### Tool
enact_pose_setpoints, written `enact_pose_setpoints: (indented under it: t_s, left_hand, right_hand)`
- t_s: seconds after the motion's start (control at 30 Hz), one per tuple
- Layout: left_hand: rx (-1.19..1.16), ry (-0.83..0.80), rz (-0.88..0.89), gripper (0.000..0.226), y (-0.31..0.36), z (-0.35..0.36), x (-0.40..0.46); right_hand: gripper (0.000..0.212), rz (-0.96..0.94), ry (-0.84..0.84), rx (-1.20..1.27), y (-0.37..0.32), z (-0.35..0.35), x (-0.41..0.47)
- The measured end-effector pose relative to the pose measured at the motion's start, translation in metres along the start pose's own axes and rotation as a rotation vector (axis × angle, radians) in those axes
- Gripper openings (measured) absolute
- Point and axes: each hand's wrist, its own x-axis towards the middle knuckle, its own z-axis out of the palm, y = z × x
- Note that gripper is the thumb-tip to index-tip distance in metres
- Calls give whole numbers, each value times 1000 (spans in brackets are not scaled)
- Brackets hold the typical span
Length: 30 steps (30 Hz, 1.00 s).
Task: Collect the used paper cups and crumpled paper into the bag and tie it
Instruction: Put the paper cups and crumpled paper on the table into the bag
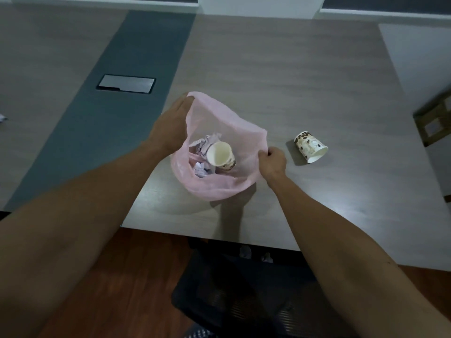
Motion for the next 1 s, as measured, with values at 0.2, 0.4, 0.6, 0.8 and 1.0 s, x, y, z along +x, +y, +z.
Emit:
enact_pose_setpoints:
  t_s: [0.2, 0.4, 0.6, 0.8, 1.0]
  left_hand:
    - [-52, 147, -39, 68, 31, 16, 11]
    - [-7, 73, -77, 74, 61, 37, 7]
    - [22, 66, -67, 74, 68, 42, 2]
    - [57, 78, -20, 63, 67, 40, -4]
    - [40, 57, -67, 67, 62, 46, 4]
  right_hand:
    - [23, -137, 123, -5, -20, -65, 27]
    - [24, -185, 204, -104, 4, -110, 32]
    - [77, -74, 92, -482, 40, -127, 63]
    - [67, -75, 107, -544, 62, -118, 87]
    - [67, -624, 375, 73, 27, -108, 47]
